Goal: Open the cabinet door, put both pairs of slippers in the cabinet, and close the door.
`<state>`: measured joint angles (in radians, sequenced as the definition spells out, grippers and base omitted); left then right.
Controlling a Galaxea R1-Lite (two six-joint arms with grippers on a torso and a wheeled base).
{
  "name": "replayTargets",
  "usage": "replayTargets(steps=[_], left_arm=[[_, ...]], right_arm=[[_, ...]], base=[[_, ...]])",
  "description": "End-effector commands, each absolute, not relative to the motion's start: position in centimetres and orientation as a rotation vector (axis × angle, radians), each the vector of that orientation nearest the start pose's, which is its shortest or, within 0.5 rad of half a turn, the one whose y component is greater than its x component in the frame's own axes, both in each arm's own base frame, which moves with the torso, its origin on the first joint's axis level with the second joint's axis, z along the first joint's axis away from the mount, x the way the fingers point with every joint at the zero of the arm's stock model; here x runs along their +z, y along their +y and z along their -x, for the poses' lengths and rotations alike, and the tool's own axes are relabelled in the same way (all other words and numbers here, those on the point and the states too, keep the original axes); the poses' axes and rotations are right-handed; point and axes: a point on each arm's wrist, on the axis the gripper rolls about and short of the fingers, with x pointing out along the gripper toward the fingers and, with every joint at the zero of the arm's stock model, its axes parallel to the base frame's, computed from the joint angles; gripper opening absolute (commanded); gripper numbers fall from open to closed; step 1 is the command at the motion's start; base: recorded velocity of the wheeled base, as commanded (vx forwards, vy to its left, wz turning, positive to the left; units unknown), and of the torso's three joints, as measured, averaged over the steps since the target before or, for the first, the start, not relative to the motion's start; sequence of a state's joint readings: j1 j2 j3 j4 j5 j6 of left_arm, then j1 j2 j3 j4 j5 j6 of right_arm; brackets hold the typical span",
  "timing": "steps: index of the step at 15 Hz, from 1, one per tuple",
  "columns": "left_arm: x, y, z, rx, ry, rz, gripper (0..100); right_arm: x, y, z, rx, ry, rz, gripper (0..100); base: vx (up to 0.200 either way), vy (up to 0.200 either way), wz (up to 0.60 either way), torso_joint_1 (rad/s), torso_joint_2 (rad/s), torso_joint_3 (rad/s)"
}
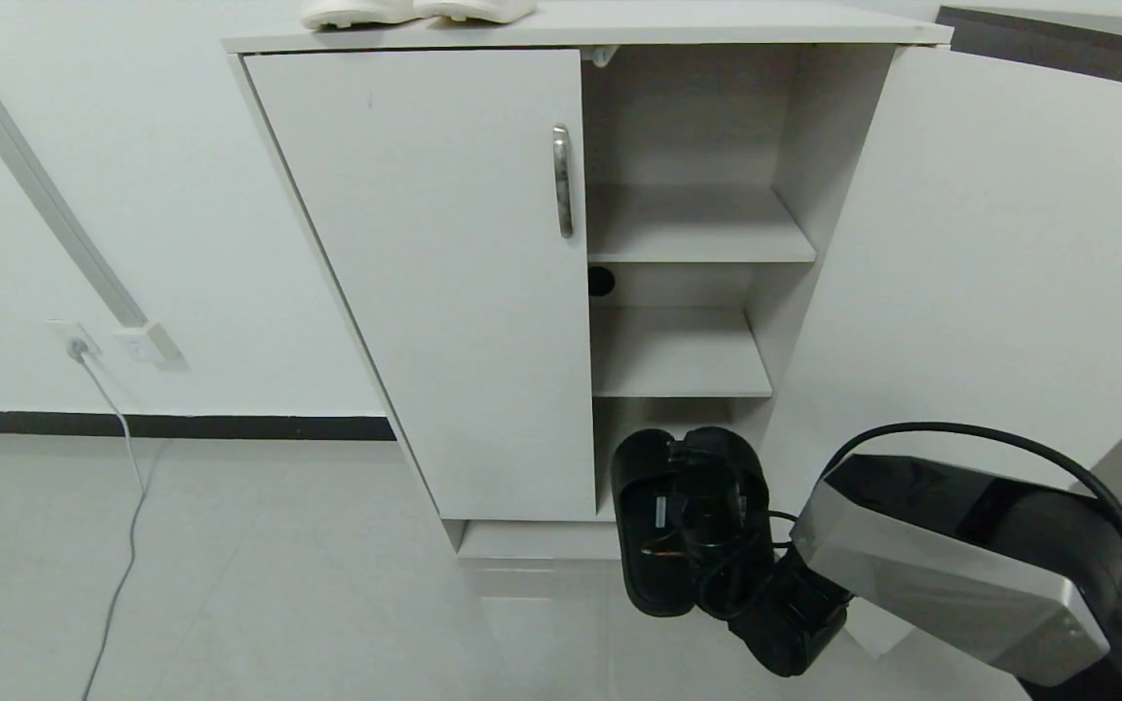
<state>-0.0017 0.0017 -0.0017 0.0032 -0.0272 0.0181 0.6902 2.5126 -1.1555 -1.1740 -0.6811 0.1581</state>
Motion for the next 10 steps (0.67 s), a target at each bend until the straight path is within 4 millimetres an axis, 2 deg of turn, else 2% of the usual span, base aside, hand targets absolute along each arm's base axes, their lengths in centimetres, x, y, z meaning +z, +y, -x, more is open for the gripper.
replayTargets(steps=[1,4,10], left_arm=[[7.57,-0.06,2.27,-0.029,0.004,-0.018,0],[7.57,-0.06,2.27,-0.029,0.004,-0.018,0],[7.57,-0.06,2.27,-0.029,0.004,-0.018,0]], right_arm=[[-0.89,27.42,-35.76,0.000,0.086,-0.002,0],[-0.80,27.36,-35.90,0.000,-0.002,0.035,0],[-0.35,27.18,-36.12,-0.007,-0.021,0.021,0]], base=[[0.000,0.000,0.00,0.000,0.00,0.000],[0.000,0.000,0.00,0.000,0.00,0.000],[0.000,0.000,0.00,0.000,0.00,0.000]])
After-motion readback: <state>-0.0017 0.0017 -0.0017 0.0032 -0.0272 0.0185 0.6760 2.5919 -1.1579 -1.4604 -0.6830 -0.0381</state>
